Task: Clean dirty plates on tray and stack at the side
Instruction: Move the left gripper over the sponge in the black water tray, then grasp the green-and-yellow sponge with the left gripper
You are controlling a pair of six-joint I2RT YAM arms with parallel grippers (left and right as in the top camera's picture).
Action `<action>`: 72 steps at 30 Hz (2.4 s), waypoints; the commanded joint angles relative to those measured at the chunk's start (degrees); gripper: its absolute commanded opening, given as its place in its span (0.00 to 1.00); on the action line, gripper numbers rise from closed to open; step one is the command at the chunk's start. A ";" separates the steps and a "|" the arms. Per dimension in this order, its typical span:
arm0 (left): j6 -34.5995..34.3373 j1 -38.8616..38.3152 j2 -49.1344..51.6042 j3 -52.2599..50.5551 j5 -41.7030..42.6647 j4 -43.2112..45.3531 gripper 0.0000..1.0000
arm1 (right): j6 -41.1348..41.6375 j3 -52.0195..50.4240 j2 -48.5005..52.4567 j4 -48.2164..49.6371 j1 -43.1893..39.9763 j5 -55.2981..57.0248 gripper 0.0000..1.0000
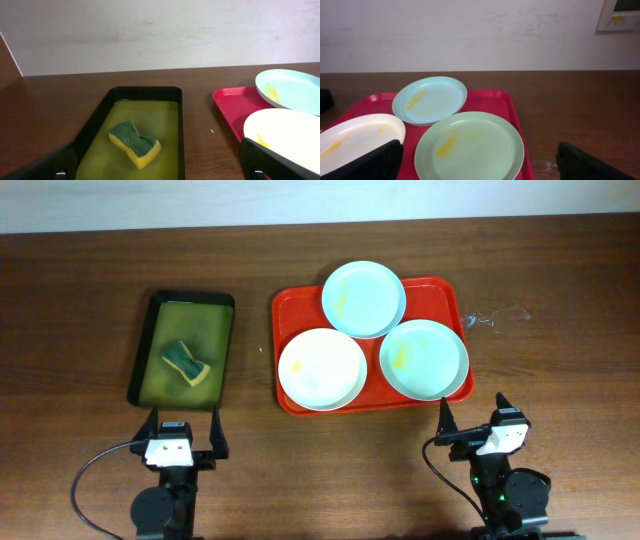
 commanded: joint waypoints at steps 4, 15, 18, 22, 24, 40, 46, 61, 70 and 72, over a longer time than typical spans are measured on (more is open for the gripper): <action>0.90 -0.17 -0.17 -0.31 -0.42 -0.07 0.99 | 0.22 -0.50 -0.37 -0.07 -0.33 1.09 0.98; 0.90 -0.17 -0.17 -0.31 -0.42 -0.07 0.99 | 0.22 -0.50 -0.37 -0.07 -0.33 1.11 0.99; 0.90 -0.17 -0.17 -0.31 -0.42 -0.07 0.99 | 0.22 -0.50 -0.37 -0.07 -0.33 1.09 0.99; 0.90 -0.17 -0.17 -0.31 -0.39 -0.07 0.99 | 0.22 -0.50 -0.37 -0.07 -0.33 1.09 0.98; 0.90 -0.17 -0.17 -0.31 -0.42 -0.04 0.99 | 0.22 -0.50 -0.37 -0.07 -0.33 1.09 0.98; 0.48 -0.17 -0.17 3.78 30.29 6.21 0.99 | 0.22 -0.50 -0.37 -0.07 -0.33 1.09 0.98; 5.44 -0.17 9.16 19.34 13.14 1.88 0.99 | 0.22 -0.50 -0.37 -0.07 -0.33 1.09 0.98; -4.81 0.70 82.09 84.41 11.28 -50.21 0.99 | 0.22 -0.50 -0.37 -0.07 -0.33 1.09 0.98; -45.24 12.96 94.82 84.39 4.11 -51.95 0.99 | 0.22 -0.50 -0.37 -0.07 -0.33 1.09 0.98; -45.27 12.96 96.80 84.39 5.38 -51.69 0.99 | 0.22 -0.50 -0.37 -0.07 -0.33 1.09 0.98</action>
